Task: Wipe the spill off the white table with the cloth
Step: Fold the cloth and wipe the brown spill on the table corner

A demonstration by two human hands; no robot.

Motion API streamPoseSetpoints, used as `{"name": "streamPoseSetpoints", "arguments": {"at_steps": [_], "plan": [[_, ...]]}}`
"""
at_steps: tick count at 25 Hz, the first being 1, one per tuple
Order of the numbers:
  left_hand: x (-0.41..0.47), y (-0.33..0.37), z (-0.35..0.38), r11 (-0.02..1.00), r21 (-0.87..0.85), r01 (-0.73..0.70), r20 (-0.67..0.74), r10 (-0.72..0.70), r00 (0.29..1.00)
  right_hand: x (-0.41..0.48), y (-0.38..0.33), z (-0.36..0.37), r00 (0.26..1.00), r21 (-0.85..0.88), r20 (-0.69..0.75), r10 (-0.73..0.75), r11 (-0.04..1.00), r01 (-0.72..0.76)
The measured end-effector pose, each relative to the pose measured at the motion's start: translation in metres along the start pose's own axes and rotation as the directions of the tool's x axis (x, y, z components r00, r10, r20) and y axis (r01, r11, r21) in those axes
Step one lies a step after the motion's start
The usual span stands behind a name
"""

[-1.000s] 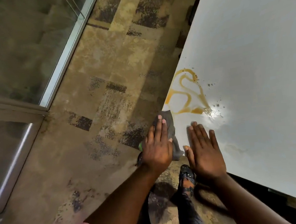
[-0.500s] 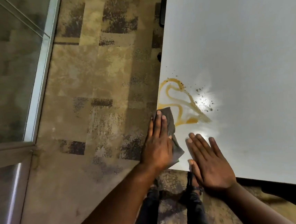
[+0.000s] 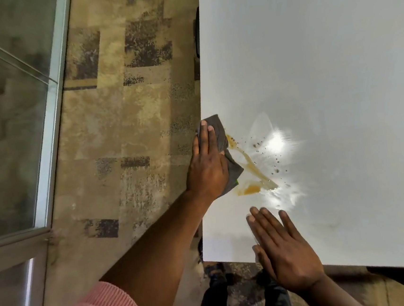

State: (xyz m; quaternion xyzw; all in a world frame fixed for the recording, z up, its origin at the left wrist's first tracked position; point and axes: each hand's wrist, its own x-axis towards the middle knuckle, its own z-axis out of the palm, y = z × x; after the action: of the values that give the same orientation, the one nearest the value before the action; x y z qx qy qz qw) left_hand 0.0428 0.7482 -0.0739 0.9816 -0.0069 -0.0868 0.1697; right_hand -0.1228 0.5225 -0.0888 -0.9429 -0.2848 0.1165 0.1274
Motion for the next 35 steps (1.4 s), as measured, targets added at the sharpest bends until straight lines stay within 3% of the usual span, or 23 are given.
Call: {"name": "streamPoseSetpoints", "arguments": {"at_steps": [10, 13, 18, 23, 25, 27, 30, 35], "plan": [[0.081, 0.005, -0.019, 0.997, -0.081, 0.002, -0.026, -0.004, 1.000, -0.002, 0.001, 0.003, 1.000, -0.012, -0.007, -0.020, 1.000, 0.020], [0.075, 0.008, -0.020, 0.987, -0.147, 0.064, -0.046, -0.071, 0.996, -0.002, 0.000, 0.004, 1.000, 0.000, -0.005, -0.021, 1.000, 0.021], [0.009, 0.011, -0.003, 0.947, -0.259, 0.188, -0.044, -0.206, 0.977, -0.003, 0.001, 0.010, 1.000, -0.015, 0.002, -0.022, 1.000, 0.022], [-0.091, 0.018, 0.018, 0.957, -0.180, 0.226, 0.033, -0.223, 0.974, -0.002, 0.002, 0.008, 0.999, 0.013, -0.022, -0.036, 0.999, 0.036], [-0.131, 0.026, 0.020, 0.952, -0.193, 0.238, 0.049, -0.233, 0.971, -0.004, 0.001, 0.003, 0.999, 0.073, -0.038, -0.035, 0.997, 0.038], [-0.167, 0.036, 0.027, 0.976, -0.097, 0.193, 0.038, -0.190, 0.981, -0.004, 0.001, -0.006, 0.998, 0.159, -0.061, -0.016, 0.987, 0.025], [-0.201, 0.055, 0.036, 0.963, -0.082, 0.255, 0.097, -0.247, 0.964, -0.010, -0.005, -0.018, 0.994, 0.192, -0.108, 0.018, 0.981, 0.004], [-0.208, 0.068, 0.016, 0.935, -0.176, 0.309, 0.153, -0.284, 0.947, -0.026, -0.053, -0.029, 0.961, 0.262, -0.036, 0.273, 0.931, -0.254]]}}
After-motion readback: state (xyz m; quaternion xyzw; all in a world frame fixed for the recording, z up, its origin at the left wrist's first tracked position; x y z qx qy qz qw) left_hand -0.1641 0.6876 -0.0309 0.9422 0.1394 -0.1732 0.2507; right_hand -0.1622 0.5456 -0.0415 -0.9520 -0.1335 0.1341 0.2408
